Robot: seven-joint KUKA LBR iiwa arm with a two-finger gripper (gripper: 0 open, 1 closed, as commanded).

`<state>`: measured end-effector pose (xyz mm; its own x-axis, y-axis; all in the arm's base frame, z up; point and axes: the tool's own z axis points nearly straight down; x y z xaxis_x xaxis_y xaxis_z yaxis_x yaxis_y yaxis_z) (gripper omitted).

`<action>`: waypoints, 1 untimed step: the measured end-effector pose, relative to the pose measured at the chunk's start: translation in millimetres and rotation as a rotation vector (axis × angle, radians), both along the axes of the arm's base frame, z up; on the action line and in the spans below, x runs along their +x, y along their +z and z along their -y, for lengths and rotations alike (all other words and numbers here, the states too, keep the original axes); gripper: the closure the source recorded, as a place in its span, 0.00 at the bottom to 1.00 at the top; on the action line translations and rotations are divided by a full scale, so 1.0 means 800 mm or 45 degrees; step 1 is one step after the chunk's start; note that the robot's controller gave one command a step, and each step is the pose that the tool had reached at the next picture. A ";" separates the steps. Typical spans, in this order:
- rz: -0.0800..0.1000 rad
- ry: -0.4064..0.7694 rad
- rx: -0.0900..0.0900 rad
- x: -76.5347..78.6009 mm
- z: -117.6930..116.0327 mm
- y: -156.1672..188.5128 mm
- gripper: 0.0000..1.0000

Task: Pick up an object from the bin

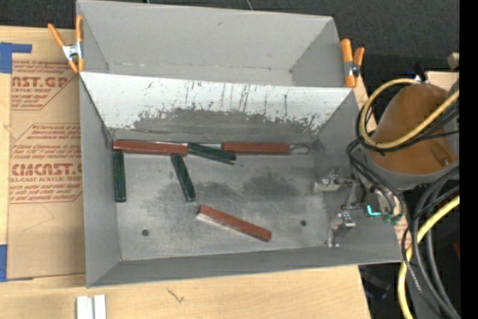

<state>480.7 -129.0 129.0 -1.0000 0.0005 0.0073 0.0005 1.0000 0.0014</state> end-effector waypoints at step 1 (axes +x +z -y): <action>0.009 0.002 -0.002 0.003 0.000 0.004 0.00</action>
Offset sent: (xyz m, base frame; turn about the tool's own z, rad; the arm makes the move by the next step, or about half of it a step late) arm 0.0238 0.0683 -0.0078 0.1475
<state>482.9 -128.7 132.3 -1.0000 -0.0008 0.0002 -0.0008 1.0000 -0.0002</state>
